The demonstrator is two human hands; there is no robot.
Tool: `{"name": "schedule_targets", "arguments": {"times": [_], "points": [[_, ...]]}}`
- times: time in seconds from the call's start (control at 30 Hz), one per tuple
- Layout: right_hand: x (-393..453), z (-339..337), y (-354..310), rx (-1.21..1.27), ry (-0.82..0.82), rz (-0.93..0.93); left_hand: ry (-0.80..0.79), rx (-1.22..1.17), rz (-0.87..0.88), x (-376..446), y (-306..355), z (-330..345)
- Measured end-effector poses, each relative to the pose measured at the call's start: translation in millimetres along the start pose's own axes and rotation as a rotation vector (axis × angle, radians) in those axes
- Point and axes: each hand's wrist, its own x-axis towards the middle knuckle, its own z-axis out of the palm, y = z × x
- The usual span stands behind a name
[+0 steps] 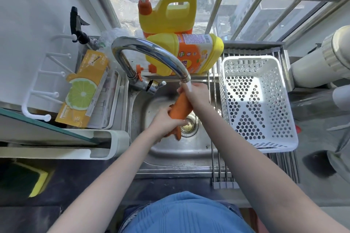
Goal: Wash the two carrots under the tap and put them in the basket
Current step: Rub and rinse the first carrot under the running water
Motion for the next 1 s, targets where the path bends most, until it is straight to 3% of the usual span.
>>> {"name": "schedule_targets", "arguments": {"times": [0.1, 0.13, 0.2, 0.27, 0.43, 0.63, 0.77, 0.83, 0.93, 1.0], "points": [[13, -6, -11, 0.134, 0.018, 0.079, -0.342, -0.665, -0.217, -9, -4, -3], [14, -7, -14, 0.212, -0.025, 0.101, -0.453, -0.787, -0.289, -15, -2, -3], [15, -6, -16, 0.320, -0.136, 0.131, -0.558, -0.760, -0.339, -15, 0, -5], [17, -3, -12, 0.337, -0.148, 0.167, -0.445, -0.531, -0.321, -11, 0, -5], [28, -1, -4, 0.234, 0.017, 0.135, 0.049, -0.070, -0.099, -12, 6, 8], [15, -5, -18, 0.100, 0.147, -0.012, 0.303, 0.226, 0.057, -8, -2, 22], [13, -5, -15, -0.060, 0.161, -0.103, 0.353, 0.540, 0.090, -7, -6, 18], [7, -2, -15, -0.249, 0.040, -0.181, 0.239, 0.406, 0.065, -3, -4, 20], [1, 5, -18, -0.253, -0.068, -0.263, 0.001, -0.205, -0.047, 3, 10, 12], [-1, 7, -20, -0.211, -0.102, -0.288, -0.153, -0.457, -0.049, 5, 17, 1]]}}
